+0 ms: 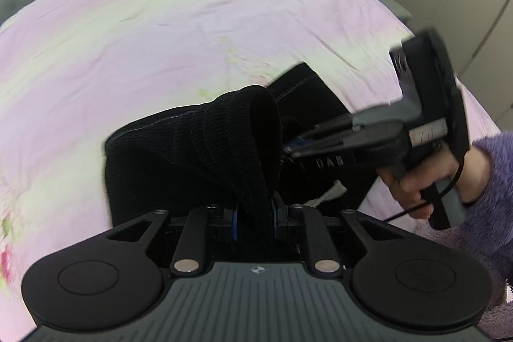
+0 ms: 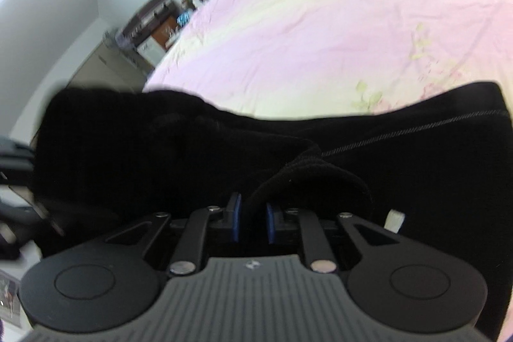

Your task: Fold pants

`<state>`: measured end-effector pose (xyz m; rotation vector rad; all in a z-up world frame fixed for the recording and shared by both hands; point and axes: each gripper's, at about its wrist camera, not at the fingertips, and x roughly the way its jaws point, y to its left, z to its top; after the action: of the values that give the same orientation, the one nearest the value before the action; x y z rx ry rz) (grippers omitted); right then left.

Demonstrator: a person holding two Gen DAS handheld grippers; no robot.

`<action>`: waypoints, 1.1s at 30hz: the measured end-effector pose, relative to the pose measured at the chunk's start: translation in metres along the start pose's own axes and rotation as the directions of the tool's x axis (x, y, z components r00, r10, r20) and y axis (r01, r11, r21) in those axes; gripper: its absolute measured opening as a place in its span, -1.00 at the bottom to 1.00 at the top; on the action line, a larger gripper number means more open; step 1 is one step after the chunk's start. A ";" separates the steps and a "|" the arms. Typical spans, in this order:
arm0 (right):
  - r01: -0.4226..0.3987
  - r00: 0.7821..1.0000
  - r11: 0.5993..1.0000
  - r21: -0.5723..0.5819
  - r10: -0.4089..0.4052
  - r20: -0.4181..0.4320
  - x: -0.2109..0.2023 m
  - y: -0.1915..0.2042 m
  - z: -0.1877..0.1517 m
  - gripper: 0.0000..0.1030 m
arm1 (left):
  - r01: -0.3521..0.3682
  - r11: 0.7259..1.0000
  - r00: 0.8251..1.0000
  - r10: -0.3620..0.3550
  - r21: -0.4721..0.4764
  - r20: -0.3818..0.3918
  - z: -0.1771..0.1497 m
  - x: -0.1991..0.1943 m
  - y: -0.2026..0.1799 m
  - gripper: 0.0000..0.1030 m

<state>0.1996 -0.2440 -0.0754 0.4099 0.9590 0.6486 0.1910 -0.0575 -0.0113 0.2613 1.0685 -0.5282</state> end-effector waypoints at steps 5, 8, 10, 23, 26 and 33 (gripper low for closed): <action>0.086 0.991 0.996 0.039 -0.082 -0.102 -0.002 -0.034 -0.007 -0.82 | 0.098 0.995 0.993 -0.097 0.020 -0.074 0.026 0.067 -0.024 -0.62; 0.089 0.993 0.988 0.128 -0.077 -0.094 -0.017 -0.061 -0.015 -0.74 | 0.120 0.992 0.986 -0.115 0.032 -0.121 0.030 0.098 -0.032 -0.61; 0.119 0.991 0.986 0.116 -0.111 -0.069 -0.031 -0.069 -0.018 -0.55 | 0.129 0.991 0.981 -0.123 0.035 -0.152 0.032 0.112 -0.033 -0.61; 0.206 0.978 0.968 0.141 -0.199 -0.058 -0.066 -0.071 -0.036 -0.24 | 0.195 0.980 0.973 -0.198 -0.032 -0.115 0.023 0.128 -0.046 0.51; 0.197 0.980 0.967 0.163 -0.190 -0.053 -0.080 -0.072 -0.042 -0.19 | 0.247 0.964 0.967 -0.252 -0.101 -0.046 0.019 0.100 -0.030 0.50; 0.086 0.996 0.955 0.284 -0.087 -0.007 -0.097 -0.061 -0.043 0.47 | 0.205 0.975 0.978 -0.199 -0.090 0.068 0.006 0.035 -0.010 0.18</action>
<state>0.1424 -0.3525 -0.0736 0.6196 1.0632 0.4299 0.2034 -0.0781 -0.0388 0.0510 1.0659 -0.6602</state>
